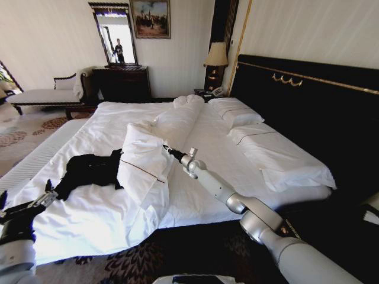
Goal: Fold the clothes on the bed.
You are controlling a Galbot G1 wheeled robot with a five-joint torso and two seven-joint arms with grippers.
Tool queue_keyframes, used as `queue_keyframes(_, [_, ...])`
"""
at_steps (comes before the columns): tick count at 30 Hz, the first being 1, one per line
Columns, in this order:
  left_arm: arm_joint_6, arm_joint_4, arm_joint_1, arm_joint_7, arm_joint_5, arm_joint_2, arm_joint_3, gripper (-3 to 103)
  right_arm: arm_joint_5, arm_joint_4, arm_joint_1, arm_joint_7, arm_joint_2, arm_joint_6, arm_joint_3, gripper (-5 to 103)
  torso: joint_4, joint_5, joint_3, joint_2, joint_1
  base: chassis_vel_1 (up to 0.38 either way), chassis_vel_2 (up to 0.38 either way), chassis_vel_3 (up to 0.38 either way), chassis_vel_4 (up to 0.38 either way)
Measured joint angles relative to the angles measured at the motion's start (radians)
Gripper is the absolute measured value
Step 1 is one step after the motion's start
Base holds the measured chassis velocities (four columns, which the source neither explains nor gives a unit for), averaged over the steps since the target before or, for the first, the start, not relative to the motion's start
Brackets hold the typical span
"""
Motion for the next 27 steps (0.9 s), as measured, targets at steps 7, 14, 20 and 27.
queue_keyframes(7, [0.000,0.011,-0.025,-0.003,0.000,0.011,0.027,100,0.021,0.207,-0.114,0.063,-0.108,0.030,0.066,1,-0.0002,0.0002,0.000,0.000,0.000,0.000,0.000,0.000,0.000])
queue_keyframes(14, [0.002,0.035,-0.070,-0.005,0.006,0.027,0.081,100,0.036,0.464,-0.285,0.116,-0.310,0.092,0.208,1,-0.0006,0.0003,0.000,0.000,0.000,0.000,0.000,0.000,0.000])
queue_keyframes(20, [0.003,0.047,-0.098,-0.006,0.008,0.039,0.118,100,0.039,0.607,-0.435,0.118,-0.433,0.124,0.339,1,-0.0006,0.0003,0.000,0.000,0.000,0.000,0.000,0.000,0.000])
queue_keyframes(27, [0.003,0.060,-0.120,-0.007,0.005,0.052,0.141,100,0.013,0.755,-0.682,0.102,-0.468,0.161,0.547,1,-0.0002,0.0002,0.000,0.000,0.000,0.000,0.000,0.000,0.000])
